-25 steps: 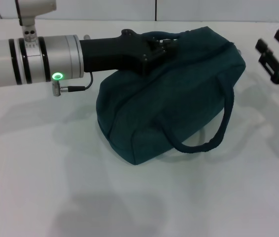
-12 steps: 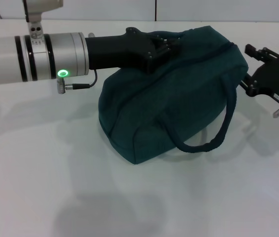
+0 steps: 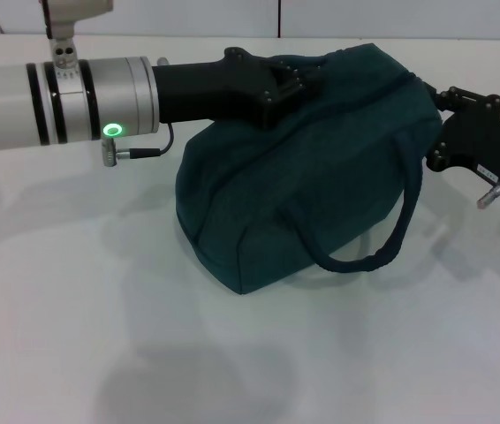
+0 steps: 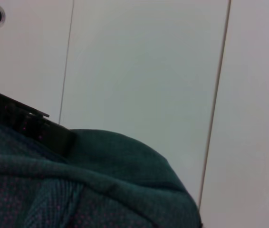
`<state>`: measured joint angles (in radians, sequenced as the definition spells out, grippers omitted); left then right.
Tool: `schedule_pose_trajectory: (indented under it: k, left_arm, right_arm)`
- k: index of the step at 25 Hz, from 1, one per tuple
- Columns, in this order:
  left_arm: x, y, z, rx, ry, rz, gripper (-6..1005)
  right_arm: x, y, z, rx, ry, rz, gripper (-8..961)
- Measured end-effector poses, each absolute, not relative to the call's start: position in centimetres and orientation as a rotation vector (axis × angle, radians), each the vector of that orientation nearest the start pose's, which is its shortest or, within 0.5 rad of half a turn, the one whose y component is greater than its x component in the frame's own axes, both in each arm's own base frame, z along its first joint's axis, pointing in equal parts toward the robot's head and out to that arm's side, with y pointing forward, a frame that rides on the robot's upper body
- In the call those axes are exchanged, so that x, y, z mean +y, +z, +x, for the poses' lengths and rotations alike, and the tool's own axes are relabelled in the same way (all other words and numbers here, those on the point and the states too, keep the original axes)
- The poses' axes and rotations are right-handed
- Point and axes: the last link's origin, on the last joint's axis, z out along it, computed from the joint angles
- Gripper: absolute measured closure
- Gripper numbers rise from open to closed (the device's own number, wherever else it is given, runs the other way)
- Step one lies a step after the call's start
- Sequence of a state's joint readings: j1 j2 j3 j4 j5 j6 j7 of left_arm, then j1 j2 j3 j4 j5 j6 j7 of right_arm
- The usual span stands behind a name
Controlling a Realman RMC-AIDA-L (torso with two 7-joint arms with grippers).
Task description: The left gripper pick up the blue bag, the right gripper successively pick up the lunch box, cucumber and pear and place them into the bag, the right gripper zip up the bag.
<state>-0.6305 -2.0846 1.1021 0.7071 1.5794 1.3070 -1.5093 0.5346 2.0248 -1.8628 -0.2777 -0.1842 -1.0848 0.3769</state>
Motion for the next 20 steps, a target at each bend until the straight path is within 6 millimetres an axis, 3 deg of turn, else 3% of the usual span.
schedule_pose_trajectory:
  k: [9,20]
  left_arm:
    - [38.0,-2.3,-17.0,-0.509,-0.876,-2.697,851]
    - [38.1,-2.2,-16.9,-0.513,-0.89,-2.69,836]
  right_arm:
    - [36.4,-3.7,26.4,0.25,0.743,-2.107,865]
    - [36.9,-4.1,27.4,0.295,0.658,-2.115,921]
